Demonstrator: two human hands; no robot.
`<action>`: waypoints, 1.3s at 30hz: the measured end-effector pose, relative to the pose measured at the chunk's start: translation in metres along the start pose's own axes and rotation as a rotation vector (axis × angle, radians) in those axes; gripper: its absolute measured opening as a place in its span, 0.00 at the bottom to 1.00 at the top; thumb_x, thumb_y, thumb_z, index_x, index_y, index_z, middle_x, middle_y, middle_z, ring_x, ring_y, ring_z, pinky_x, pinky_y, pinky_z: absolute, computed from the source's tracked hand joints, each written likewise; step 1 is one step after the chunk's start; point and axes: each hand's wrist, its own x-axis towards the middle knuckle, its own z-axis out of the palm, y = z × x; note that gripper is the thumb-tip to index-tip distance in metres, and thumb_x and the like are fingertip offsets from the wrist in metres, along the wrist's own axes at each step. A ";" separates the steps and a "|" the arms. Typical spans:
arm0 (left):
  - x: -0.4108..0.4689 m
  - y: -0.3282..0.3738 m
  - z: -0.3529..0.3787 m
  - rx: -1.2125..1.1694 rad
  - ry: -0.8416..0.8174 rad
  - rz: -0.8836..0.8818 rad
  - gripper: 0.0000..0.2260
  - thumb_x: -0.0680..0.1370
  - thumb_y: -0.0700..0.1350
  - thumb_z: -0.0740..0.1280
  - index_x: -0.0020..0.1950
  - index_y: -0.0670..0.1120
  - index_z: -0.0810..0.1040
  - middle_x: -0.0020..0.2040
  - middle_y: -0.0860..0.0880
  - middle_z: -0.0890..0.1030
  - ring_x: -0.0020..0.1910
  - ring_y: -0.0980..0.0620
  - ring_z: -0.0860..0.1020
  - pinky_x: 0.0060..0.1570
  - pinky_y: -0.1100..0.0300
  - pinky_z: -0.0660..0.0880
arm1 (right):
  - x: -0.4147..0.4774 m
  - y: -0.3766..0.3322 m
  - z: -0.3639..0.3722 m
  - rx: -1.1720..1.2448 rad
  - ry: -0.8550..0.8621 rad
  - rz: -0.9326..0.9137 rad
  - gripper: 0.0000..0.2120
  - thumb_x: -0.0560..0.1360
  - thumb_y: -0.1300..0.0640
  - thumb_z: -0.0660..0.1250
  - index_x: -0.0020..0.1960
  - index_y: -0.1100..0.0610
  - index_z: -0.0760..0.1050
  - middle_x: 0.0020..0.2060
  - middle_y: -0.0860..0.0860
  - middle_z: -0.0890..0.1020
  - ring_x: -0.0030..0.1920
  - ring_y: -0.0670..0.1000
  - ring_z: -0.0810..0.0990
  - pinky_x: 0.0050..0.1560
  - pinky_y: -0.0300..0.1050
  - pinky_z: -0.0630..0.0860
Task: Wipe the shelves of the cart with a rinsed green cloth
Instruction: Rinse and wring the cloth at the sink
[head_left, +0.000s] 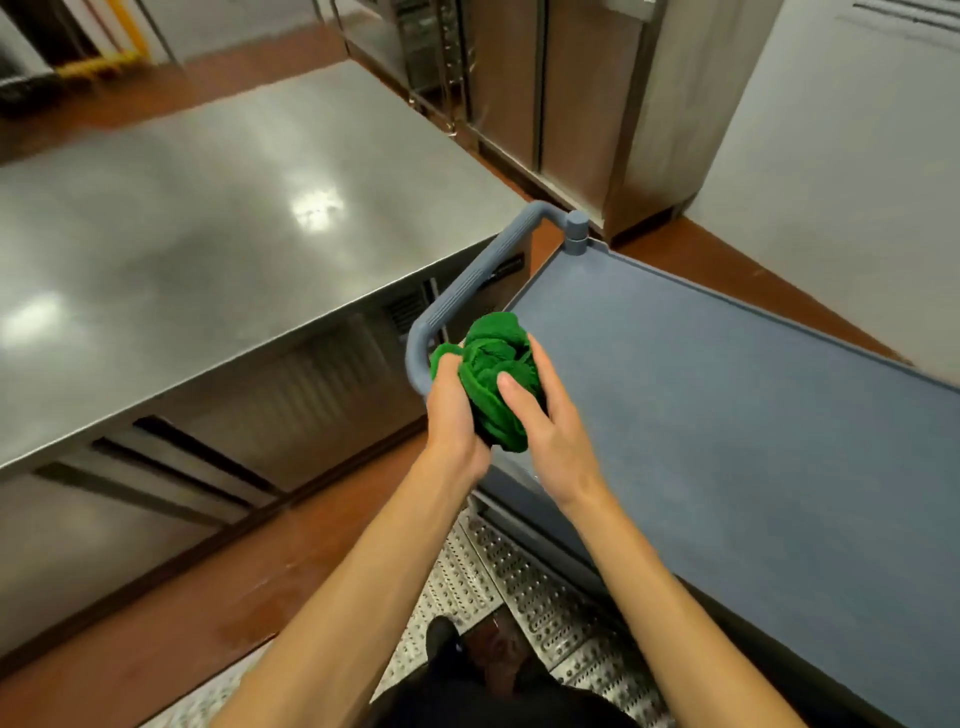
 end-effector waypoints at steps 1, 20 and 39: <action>-0.005 0.006 -0.011 -0.018 -0.004 0.006 0.25 0.82 0.56 0.57 0.69 0.39 0.78 0.65 0.37 0.81 0.64 0.39 0.80 0.66 0.44 0.76 | -0.001 0.000 0.011 0.002 -0.033 -0.011 0.35 0.73 0.38 0.68 0.77 0.42 0.63 0.70 0.48 0.74 0.69 0.43 0.74 0.70 0.51 0.72; -0.124 0.143 -0.325 -0.263 0.449 0.327 0.22 0.81 0.59 0.65 0.70 0.49 0.75 0.60 0.44 0.84 0.59 0.43 0.84 0.61 0.38 0.79 | -0.071 0.028 0.349 -0.031 -0.587 0.023 0.30 0.71 0.39 0.67 0.71 0.46 0.73 0.67 0.50 0.77 0.65 0.47 0.78 0.67 0.53 0.75; -0.260 0.262 -0.641 -0.409 0.971 0.594 0.34 0.70 0.71 0.65 0.67 0.50 0.79 0.60 0.43 0.84 0.57 0.44 0.84 0.58 0.41 0.81 | -0.202 0.069 0.710 -0.155 -1.160 -0.085 0.18 0.74 0.41 0.60 0.64 0.32 0.70 0.66 0.43 0.73 0.63 0.35 0.73 0.65 0.38 0.70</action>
